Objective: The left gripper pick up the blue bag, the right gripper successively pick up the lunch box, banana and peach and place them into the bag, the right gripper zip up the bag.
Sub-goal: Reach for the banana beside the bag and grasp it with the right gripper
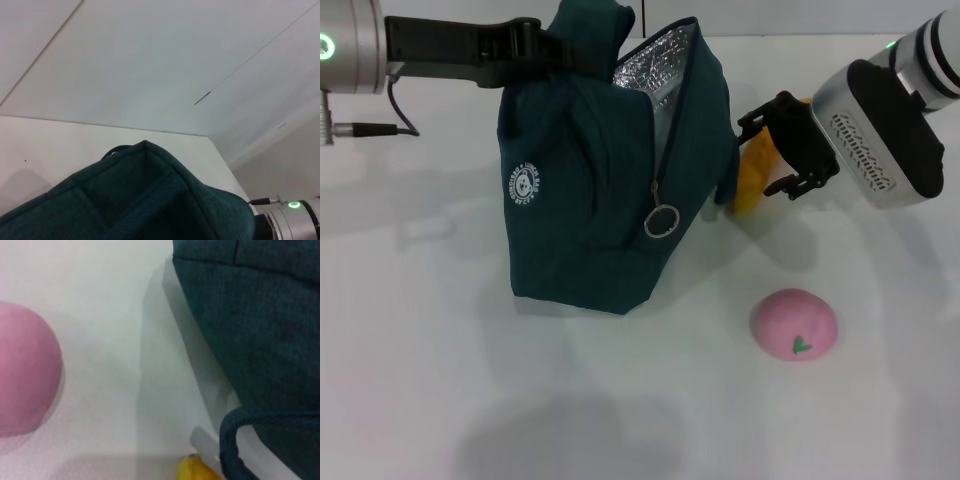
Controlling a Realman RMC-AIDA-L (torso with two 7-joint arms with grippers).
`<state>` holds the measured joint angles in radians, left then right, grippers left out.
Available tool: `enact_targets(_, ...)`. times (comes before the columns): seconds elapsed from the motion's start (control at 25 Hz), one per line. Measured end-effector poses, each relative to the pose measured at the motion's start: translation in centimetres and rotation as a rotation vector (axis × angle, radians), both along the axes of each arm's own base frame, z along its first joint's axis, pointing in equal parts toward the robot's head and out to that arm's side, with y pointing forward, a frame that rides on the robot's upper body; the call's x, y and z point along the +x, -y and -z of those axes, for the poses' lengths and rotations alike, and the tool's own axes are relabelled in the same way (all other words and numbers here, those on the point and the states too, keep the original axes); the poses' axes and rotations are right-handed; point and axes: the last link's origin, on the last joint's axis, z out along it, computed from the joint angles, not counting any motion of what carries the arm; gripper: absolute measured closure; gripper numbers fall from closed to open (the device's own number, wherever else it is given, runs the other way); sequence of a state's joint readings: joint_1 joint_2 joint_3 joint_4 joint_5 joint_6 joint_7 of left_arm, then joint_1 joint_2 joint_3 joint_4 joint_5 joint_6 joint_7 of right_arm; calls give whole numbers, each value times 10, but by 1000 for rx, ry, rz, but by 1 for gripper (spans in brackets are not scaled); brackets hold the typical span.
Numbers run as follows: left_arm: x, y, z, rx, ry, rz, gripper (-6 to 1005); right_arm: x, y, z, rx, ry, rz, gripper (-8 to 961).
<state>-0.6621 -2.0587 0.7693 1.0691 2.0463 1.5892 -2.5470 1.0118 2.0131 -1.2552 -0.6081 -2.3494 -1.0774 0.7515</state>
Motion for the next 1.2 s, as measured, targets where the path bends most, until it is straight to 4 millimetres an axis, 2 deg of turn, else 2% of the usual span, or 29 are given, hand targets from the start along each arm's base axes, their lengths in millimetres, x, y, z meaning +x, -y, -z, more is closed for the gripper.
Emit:
enact_targets(0.24,2,0,1,-2,2,-1,964,7,2,0,7,5,11,266)
enact_targets(1.2,1,-1,1,-1,-5,0,964,11,4,5,5,5,23,279)
